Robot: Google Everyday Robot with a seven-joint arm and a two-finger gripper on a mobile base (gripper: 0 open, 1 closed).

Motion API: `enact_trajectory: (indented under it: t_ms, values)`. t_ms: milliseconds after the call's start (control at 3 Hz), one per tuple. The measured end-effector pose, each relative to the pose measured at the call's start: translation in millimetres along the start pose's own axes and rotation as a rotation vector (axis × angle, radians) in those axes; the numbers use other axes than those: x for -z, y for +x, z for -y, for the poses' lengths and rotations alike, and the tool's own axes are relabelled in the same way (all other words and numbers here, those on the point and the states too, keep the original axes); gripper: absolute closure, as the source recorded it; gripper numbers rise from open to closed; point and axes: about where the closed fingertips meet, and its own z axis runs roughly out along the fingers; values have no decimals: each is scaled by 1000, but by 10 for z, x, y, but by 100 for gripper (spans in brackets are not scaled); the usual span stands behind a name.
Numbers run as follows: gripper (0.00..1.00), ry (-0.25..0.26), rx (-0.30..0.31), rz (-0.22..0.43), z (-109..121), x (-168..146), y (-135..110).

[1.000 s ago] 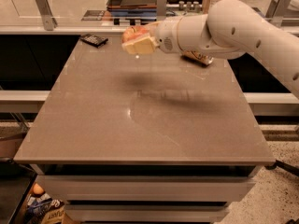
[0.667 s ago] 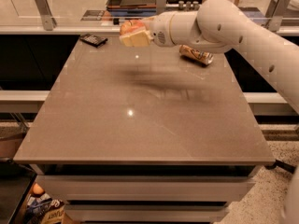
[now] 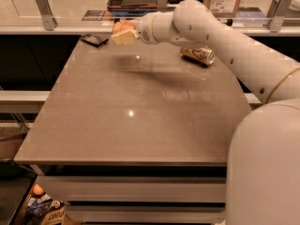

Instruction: Move apple near rxbar chocolate

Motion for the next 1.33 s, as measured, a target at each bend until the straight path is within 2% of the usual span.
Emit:
enact_trajectory:
  t_ms: [333, 667, 1333]
  values:
    - [100, 12, 6, -85, 32, -324, 77]
    - [100, 20, 7, -136, 42, -596, 149]
    - [100, 11, -24, -100, 30, -904, 318]
